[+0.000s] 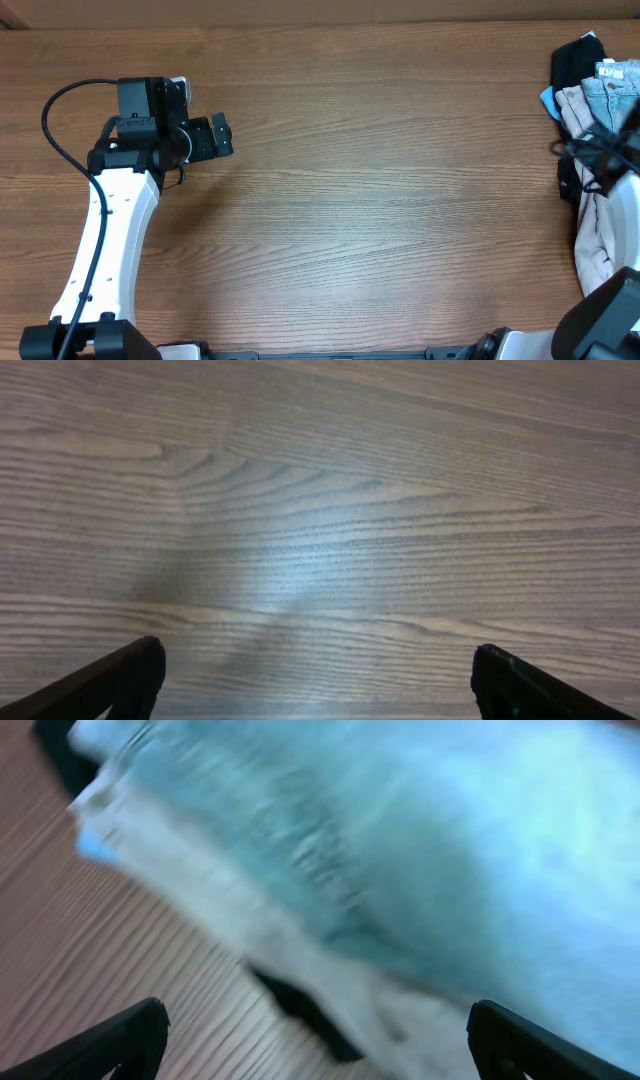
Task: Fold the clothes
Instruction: 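Raise both arms and move the right gripper to the clothes stack, then grasp the top light blue jeans from the stack with the right gripper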
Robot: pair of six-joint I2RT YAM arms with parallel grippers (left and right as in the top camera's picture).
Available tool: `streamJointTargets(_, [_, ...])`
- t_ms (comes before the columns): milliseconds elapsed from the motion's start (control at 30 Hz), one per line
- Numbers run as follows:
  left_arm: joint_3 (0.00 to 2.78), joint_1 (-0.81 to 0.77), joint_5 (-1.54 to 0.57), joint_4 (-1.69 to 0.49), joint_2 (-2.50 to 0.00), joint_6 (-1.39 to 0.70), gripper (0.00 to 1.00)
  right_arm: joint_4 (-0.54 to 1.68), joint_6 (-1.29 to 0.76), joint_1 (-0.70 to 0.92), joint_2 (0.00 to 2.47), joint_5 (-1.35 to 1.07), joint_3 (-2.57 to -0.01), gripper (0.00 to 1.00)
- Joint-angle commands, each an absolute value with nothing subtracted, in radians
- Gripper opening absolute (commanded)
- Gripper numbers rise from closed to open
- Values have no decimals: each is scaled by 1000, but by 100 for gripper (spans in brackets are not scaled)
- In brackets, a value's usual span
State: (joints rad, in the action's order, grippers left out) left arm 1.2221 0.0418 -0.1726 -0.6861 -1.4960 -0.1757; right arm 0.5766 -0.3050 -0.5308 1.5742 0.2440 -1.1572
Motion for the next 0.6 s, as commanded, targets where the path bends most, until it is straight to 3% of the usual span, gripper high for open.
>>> streamJointTargets(0, [1238, 44, -185, -678, -1483, -153, 100, 550, -315, -583, 1567, 253, -1163, 99])
streamJointTargets(567, [1238, 45, -183, -670, -1484, -152, 100, 510, -226, -677, 1636, 240, -1104, 88])
